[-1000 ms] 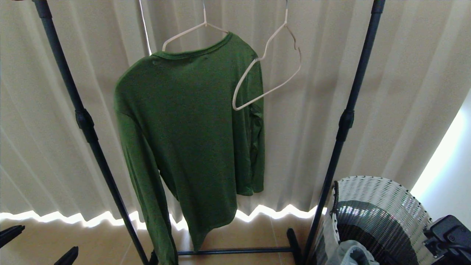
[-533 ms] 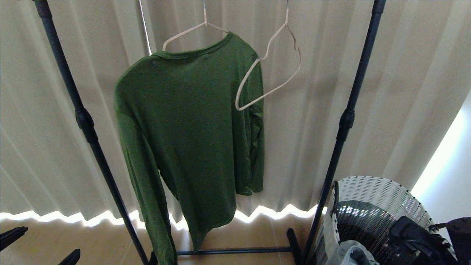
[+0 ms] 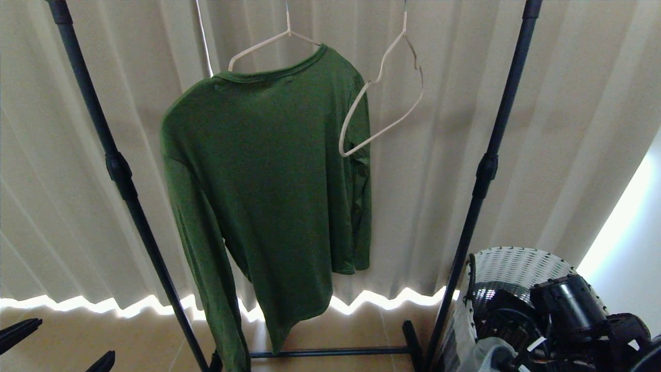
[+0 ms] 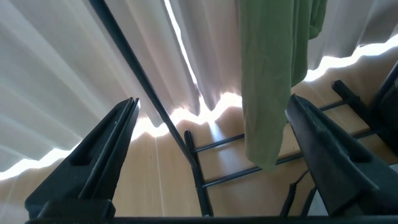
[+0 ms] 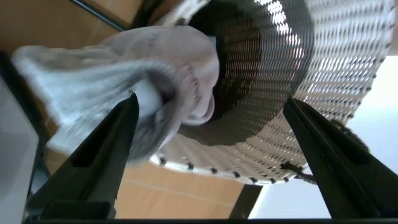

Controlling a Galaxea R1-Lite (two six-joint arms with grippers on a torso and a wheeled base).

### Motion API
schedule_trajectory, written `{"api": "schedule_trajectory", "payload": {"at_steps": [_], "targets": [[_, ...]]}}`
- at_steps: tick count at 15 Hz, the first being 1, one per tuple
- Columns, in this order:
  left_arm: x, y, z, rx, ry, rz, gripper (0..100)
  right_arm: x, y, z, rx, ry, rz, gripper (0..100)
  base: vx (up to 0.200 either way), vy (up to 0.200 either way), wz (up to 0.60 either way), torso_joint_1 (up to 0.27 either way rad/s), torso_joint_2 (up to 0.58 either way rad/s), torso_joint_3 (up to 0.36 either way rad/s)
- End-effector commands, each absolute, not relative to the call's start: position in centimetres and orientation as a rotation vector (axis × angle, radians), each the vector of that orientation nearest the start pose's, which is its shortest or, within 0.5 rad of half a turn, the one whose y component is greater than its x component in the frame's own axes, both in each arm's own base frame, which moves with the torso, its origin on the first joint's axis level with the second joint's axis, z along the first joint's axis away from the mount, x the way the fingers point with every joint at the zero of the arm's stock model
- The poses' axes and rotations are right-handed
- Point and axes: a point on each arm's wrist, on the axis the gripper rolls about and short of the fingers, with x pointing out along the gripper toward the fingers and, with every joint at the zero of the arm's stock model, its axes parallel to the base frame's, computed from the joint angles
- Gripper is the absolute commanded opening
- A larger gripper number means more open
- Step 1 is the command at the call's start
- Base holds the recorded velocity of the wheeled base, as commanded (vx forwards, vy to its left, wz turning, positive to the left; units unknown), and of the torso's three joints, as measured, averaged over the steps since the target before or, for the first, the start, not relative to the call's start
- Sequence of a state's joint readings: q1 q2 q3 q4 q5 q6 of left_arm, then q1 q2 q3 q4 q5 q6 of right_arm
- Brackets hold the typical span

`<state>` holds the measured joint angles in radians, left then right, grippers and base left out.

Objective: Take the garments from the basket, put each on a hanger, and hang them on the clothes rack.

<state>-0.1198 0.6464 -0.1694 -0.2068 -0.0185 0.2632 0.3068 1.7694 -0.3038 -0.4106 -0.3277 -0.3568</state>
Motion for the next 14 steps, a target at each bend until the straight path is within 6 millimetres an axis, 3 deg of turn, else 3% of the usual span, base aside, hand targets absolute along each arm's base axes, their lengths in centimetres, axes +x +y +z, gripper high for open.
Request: {"api": "schedule_trajectory", "payload": {"at_steps": [1, 3, 4, 10, 14], "targets": [[4.9, -0.6, 14.0, 0.276, 0.253, -0.172, 100, 20.6, 4.9, 2.4, -0.651, 1.087, 0.139, 100, 0.000, 0.000, 0.00, 0.000, 0.00, 0.000], [4.9, -0.7, 14.0, 0.275, 0.254, -0.182, 100, 20.7, 4.6, 2.3, -0.643, 1.093, 0.125, 100, 0.000, 0.000, 0.00, 0.000, 0.00, 0.000], [4.9, -0.7, 14.0, 0.276, 0.254, -0.195, 100, 20.8, 4.4, 2.3, -0.640, 1.095, 0.119, 0, 0.000, 0.000, 0.00, 0.000, 0.00, 0.000], [4.9, -0.8, 14.0, 0.277, 0.251, -0.201, 100, 20.8, 4.4, 2.6, -0.622, 1.035, 0.105, 0, 0.000, 0.000, 0.00, 0.000, 0.00, 0.000], [4.9, -0.8, 13.5, 0.279, 0.269, -0.204, 100, 19.4, 4.6, 5.2, -0.591, 0.871, 0.105, 0, 0.000, 0.000, 0.00, 0.000, 0.00, 0.000]]}}
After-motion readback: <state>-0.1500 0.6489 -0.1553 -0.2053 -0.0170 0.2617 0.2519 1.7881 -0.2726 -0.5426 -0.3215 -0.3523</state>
